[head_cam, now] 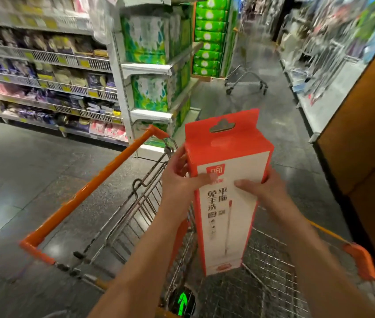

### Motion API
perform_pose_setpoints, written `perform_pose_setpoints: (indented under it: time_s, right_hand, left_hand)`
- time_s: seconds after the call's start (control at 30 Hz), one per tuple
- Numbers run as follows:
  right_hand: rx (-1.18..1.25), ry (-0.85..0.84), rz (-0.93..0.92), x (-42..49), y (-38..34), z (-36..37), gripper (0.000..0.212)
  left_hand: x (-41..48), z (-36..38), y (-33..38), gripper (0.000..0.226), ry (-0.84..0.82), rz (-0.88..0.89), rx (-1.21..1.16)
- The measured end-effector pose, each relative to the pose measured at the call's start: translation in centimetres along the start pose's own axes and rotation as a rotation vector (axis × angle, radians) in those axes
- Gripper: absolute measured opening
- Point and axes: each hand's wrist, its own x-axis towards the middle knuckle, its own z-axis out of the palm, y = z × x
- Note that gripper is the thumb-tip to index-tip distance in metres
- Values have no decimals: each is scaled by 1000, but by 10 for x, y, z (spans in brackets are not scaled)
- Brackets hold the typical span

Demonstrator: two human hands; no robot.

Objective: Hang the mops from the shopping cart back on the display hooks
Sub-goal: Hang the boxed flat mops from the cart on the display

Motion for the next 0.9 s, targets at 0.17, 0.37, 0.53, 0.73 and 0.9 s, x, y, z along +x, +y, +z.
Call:
perform_pose_setpoints:
  time_s: [0.17, 0.37, 0.53, 0.73, 0.9]
  right_hand:
    - [8, 240, -136, -28, -50, 0, 45]
    - [98, 481, -239, -74, -99, -4, 50]
    - [84, 618, -282, -122, -128, -16, 73]
    - [14, 767, -329, -189, -152, -37, 67]
    - [-149, 848, -317, -250, -159, -72, 85]
  left_hand:
    - [1, 16, 34, 88, -82, 36, -91]
    - [-8, 39, 57, 67, -303, 109, -47]
    - [-35, 57, 50, 67, -560, 37, 37]
    - [-78, 99, 67, 52, -639, -21, -105]
    - [-120, 150, 91, 44, -792, -63, -224]
